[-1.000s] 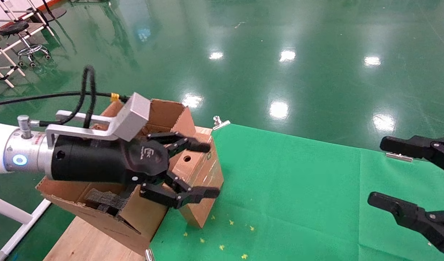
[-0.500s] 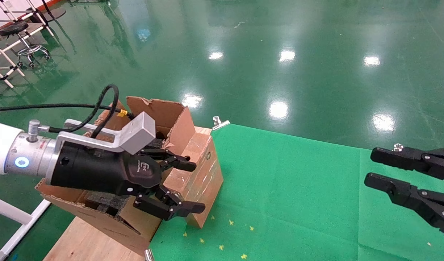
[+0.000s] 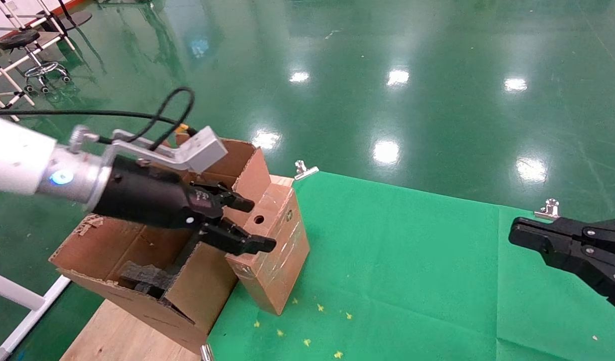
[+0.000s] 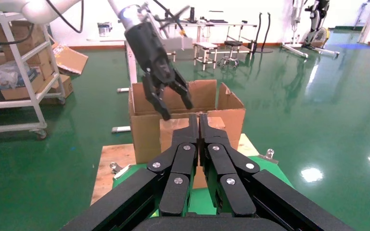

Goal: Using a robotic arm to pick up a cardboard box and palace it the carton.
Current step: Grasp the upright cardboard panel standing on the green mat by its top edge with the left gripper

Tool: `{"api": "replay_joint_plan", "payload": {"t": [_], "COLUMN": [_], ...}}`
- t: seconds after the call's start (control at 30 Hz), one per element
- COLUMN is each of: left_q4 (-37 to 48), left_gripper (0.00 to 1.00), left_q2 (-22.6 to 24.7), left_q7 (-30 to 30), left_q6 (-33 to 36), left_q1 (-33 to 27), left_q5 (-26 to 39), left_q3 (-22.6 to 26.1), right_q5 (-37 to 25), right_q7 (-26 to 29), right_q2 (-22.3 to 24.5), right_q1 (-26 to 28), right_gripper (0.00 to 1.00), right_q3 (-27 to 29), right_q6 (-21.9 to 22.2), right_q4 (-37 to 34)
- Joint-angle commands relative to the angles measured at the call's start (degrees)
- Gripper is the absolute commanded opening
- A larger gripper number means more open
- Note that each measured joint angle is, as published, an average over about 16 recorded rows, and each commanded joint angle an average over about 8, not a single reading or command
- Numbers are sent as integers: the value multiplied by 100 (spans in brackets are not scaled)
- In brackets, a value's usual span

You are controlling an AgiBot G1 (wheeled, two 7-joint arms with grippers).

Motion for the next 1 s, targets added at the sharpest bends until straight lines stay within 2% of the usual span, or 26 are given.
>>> {"api": "replay_joint_plan", "payload": {"t": [0.03,0.4,0.43,0.67,0.7,0.77,0.8,1.0], "left_q4": [116,705,752,989,1009,1040,1054,1101], "left_gripper": [100,100,100,100,100,97,90,16], "left_q2": [150,595,628,832,857,899,918,993], "left_q7": [-145,-350,-353,-349,-355,-374,-386,-434], "left_q6": [45,21,17,-20,-23,-28,-30,-38], "left_q1": [-225,-766,-784,-855,-867,-889,-903,-959], "left_q5": [292,790,797,869,899,958,986,1092], "left_q3": [172,914,961,1237,1278,1348,1381,1503], "right_q5": [0,0,0,0,0,0,1,3], "right_q7": [0,0,0,0,0,0,0,0], "right_q2": [0,0,0,0,0,0,0,1], "right_q1": [0,0,0,0,0,0,0,-1], "right_gripper": [0,0,3,90,99,100,100,100], "right_q3": [0,0,0,0,0,0,0,0], "right_q6": [0,0,0,0,0,0,0,2], "right_q4": [0,0,0,0,0,0,0,-1]}}
